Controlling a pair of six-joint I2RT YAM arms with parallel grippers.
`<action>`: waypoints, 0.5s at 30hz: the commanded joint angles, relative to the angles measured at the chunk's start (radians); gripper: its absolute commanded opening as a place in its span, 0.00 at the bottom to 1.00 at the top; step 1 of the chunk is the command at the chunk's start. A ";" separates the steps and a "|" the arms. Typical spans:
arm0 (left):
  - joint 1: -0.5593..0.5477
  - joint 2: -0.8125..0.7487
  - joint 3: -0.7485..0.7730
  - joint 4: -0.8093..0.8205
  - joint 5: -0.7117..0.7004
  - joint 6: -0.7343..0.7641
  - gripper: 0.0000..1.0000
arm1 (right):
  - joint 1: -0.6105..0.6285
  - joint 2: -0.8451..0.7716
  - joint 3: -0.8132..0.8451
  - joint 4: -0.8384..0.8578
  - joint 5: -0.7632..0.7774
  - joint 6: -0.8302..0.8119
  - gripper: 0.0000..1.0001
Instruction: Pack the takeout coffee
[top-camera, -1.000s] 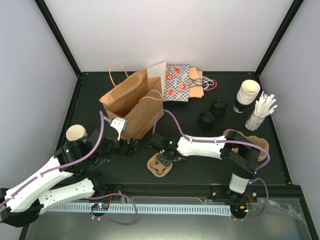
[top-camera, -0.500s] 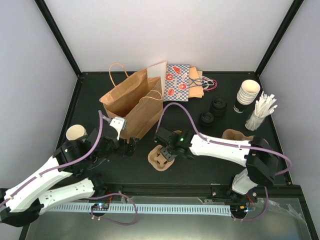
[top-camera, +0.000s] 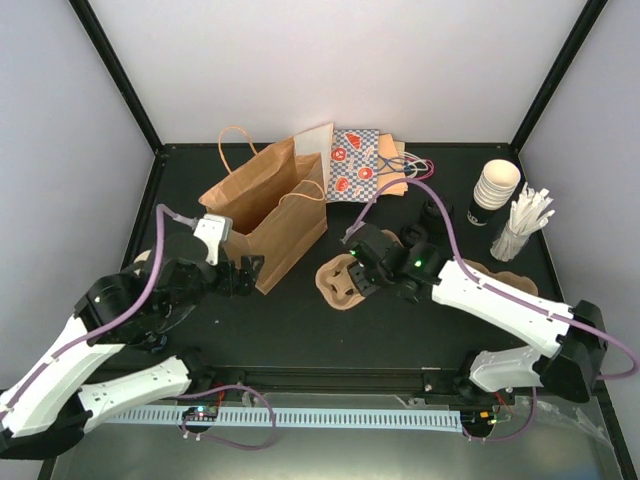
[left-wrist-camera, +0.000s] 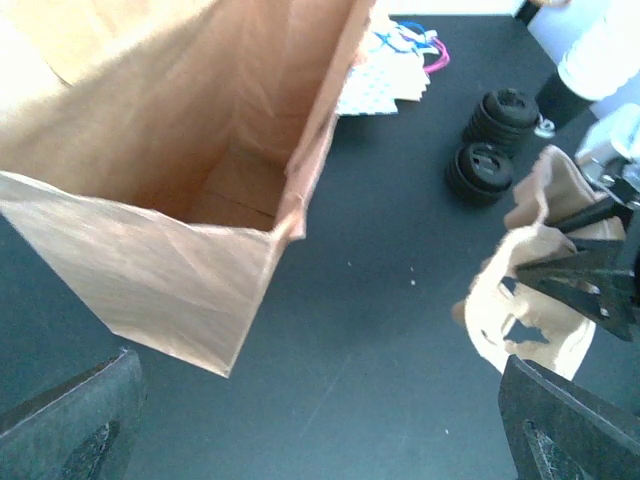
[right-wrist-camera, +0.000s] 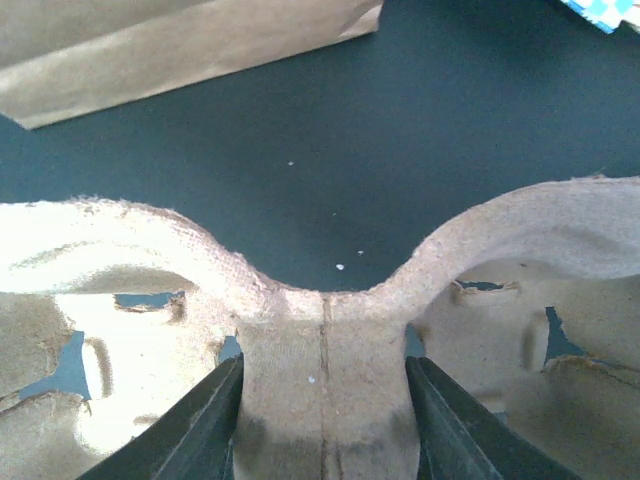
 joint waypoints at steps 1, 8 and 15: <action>0.077 0.015 0.085 -0.061 -0.008 0.074 0.99 | -0.039 -0.069 0.026 -0.008 -0.018 -0.025 0.44; 0.354 0.039 0.181 -0.122 0.091 0.225 0.99 | -0.069 -0.157 0.026 0.022 -0.107 -0.008 0.44; 0.445 0.139 0.334 -0.149 0.132 0.306 0.99 | -0.096 -0.172 0.000 0.052 -0.177 0.018 0.43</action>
